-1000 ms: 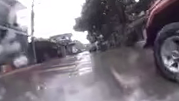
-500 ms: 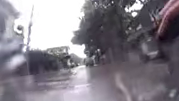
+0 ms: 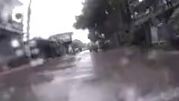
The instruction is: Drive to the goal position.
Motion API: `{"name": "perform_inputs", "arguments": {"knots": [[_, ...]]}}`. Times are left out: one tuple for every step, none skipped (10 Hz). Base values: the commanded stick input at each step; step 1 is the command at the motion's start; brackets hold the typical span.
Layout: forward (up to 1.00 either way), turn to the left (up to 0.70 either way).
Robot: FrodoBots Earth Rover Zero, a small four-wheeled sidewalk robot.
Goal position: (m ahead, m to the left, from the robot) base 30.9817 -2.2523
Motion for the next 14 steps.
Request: {"name": "perform_inputs", "arguments": {"knots": [[1.0, 0.0], [1.0, 0.0], [1.0, 0.0], [1.0, 0.0], [1.0, 0.0], [1.0, 0.0], [1.0, 0.0], [1.0, 0.0], [1.0, 0.0], [1.0, 0.0], [1.0, 0.0], [1.0, 0.0], [1.0, 0.0], [1.0, 0.0]]}}
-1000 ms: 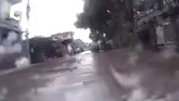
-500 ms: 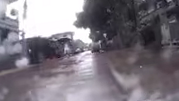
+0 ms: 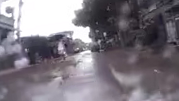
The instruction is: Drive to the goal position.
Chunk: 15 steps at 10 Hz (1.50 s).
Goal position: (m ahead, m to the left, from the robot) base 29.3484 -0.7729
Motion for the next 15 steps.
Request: {"name": "perform_inputs", "arguments": {"knots": [[1.0, 0.0], [1.0, 0.0], [1.0, 0.0], [1.0, 0.0], [1.0, 0.0], [1.0, 0.0], [1.0, 0.0], [1.0, 0.0], [1.0, 0.0], [1.0, 0.0], [1.0, 0.0], [1.0, 0.0], [1.0, 0.0], [1.0, 0.0], [1.0, 0.0]]}}
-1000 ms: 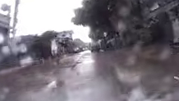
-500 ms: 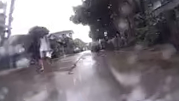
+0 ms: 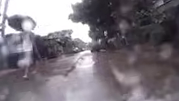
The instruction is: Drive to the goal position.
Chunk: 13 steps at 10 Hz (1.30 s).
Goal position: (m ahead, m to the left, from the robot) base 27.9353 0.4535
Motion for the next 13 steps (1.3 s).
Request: {"name": "perform_inputs", "arguments": {"knots": [[1.0, 0.0], [1.0, 0.0], [1.0, 0.0], [1.0, 0.0], [1.0, 0.0], [1.0, 0.0], [1.0, 0.0], [1.0, 0.0], [1.0, 0.0], [1.0, 0.0], [1.0, 0.0], [1.0, 0.0], [1.0, 0.0]]}}
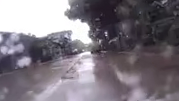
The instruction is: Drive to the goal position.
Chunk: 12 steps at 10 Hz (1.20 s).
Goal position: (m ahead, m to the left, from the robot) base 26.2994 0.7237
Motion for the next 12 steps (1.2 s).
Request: {"name": "perform_inputs", "arguments": {"knots": [[1.0, 0.0], [1.0, 0.0], [1.0, 0.0], [1.0, 0.0], [1.0, 0.0], [1.0, 0.0], [1.0, 0.0], [1.0, 0.0], [1.0, 0.0], [1.0, 0.0], [1.0, 0.0], [1.0, 0.0]]}}
